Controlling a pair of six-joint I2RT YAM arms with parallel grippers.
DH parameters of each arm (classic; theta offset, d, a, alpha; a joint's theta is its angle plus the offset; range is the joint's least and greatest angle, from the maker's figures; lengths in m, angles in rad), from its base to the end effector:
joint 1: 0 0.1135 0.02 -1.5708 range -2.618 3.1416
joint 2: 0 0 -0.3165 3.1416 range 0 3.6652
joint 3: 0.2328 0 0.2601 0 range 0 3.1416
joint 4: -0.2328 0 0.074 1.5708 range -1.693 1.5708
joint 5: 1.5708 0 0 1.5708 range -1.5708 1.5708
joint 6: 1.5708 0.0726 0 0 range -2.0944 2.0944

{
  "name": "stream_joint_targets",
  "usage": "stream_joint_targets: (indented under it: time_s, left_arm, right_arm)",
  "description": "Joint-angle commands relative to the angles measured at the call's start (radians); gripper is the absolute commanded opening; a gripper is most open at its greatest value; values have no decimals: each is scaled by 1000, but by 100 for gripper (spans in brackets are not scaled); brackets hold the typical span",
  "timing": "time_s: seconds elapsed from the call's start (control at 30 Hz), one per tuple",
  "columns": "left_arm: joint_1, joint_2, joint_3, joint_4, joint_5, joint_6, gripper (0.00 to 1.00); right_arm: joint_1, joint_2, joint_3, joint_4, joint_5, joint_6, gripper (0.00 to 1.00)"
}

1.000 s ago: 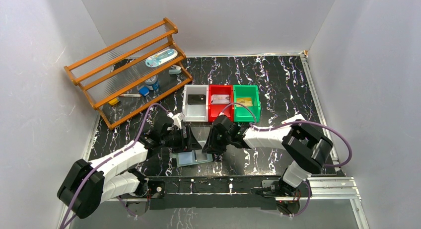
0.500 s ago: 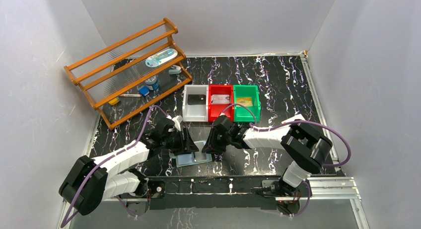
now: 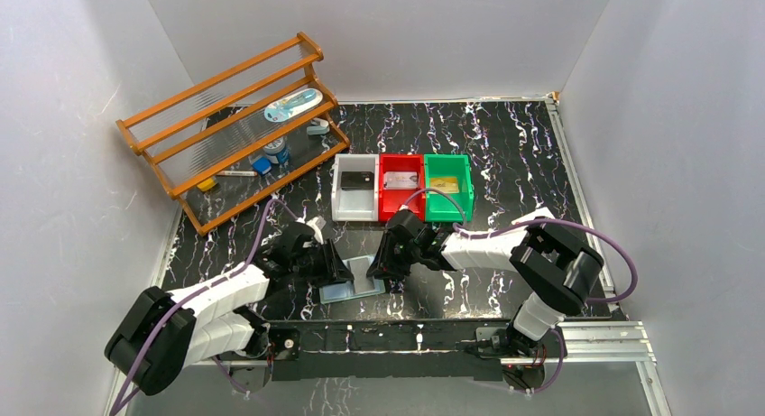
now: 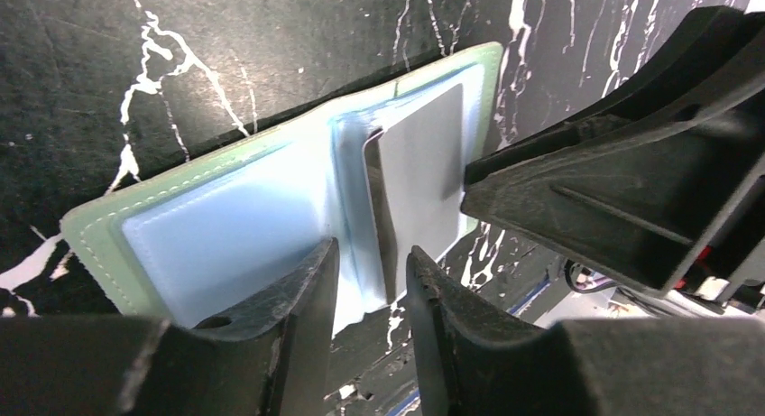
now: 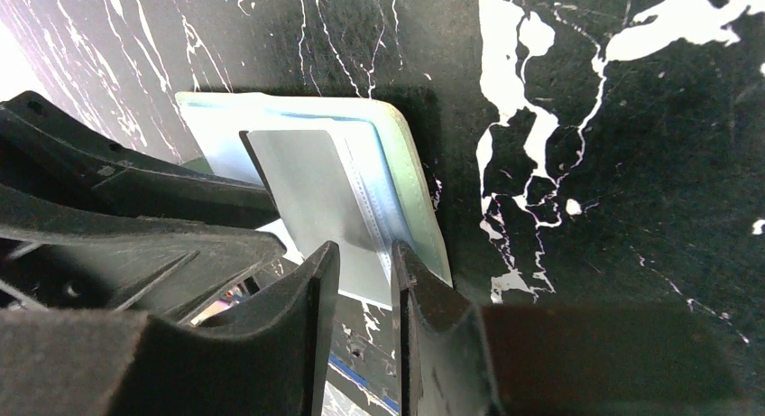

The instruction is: Take the credit cards out of the card holder

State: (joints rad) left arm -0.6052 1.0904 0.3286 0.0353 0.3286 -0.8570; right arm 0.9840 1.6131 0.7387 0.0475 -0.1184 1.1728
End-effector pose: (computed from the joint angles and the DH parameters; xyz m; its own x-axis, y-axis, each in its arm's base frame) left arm 0.1552 -0.1359 0.1681 -0.9146 -0.2372 -0.3274 0.0695 0.7054 -0.7054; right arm 0.1815 0.2884 0.1666 -0.9610 0.2080 -0.1823 0.0379 0.7521 0.6579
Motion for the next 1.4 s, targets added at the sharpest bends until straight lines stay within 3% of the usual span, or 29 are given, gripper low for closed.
stream_joint_targets:
  time_s: [0.0,0.43,0.83,1.13,1.3,1.37]
  left_arm:
    - [-4,2,-52,86,-13,-50,29]
    - [-4,-4,-132,231,-31,-112,11]
    - [-4,-15,-143,353,54,-91,0]
    - [-3,-48,-161,449,149,-73,0]
    - [-2,-43,-131,308,116,-25,0]
    - [-2,-47,-125,273,102,-13,0]
  right_arm:
    - [5,36,-16,-37,27,-9,36]
    - [5,47,-15,-17,8,-12,36]
    - [5,42,-15,-5,-1,-22,36]
    - [5,32,-19,22,-10,-31,19]
    - [5,25,-25,24,-6,-32,2]
    - [5,24,-29,23,-2,-30,0]
